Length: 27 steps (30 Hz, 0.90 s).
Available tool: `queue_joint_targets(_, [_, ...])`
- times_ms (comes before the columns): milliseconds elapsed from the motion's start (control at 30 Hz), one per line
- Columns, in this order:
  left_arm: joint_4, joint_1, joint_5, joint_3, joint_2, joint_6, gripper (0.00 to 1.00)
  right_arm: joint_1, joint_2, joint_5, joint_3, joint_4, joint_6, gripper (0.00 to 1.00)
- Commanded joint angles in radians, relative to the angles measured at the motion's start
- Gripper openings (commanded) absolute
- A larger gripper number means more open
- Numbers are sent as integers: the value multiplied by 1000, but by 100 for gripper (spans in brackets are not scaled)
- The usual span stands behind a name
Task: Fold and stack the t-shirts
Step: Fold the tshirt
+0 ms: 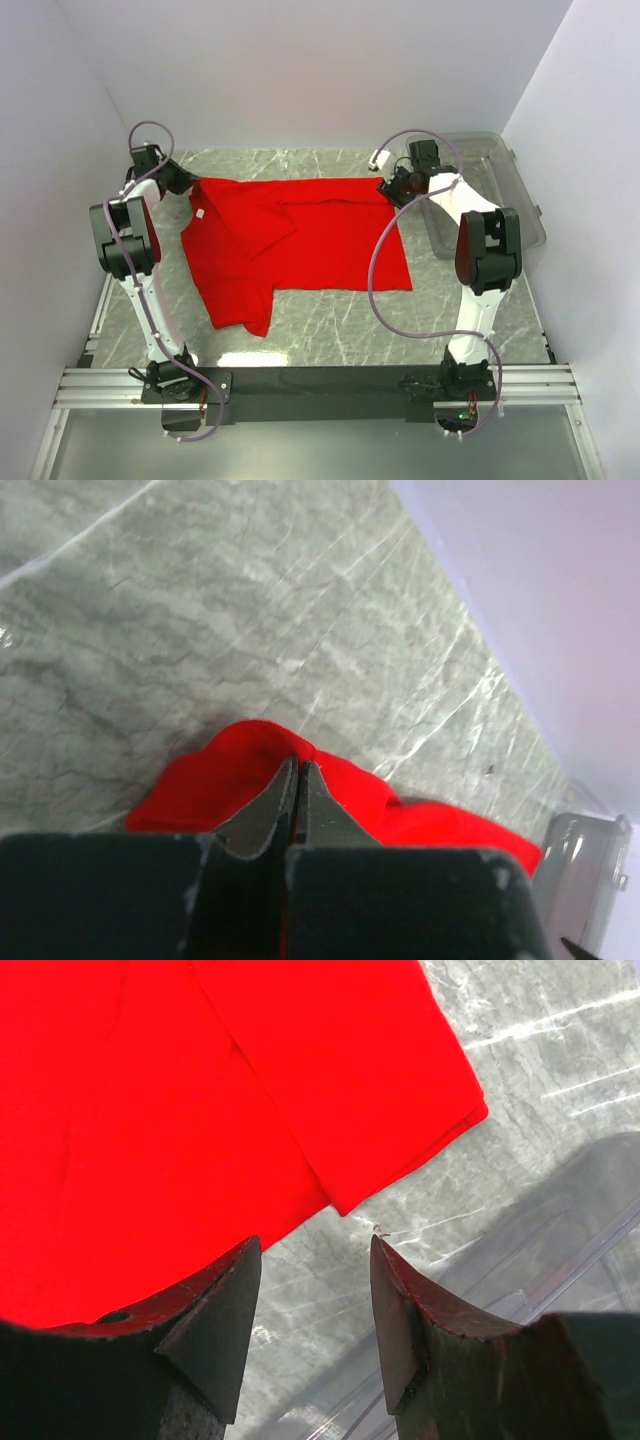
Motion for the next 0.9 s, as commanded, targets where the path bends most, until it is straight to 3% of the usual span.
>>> queue_joint_targets(0, [80,6,-21,60,12,-49,1,-9,-58,-12,-15,26,16,55])
queue_joint_targets(867, [-87,24,-102,229,144,-7,1,-16,-76,-10,-36,34,34,55])
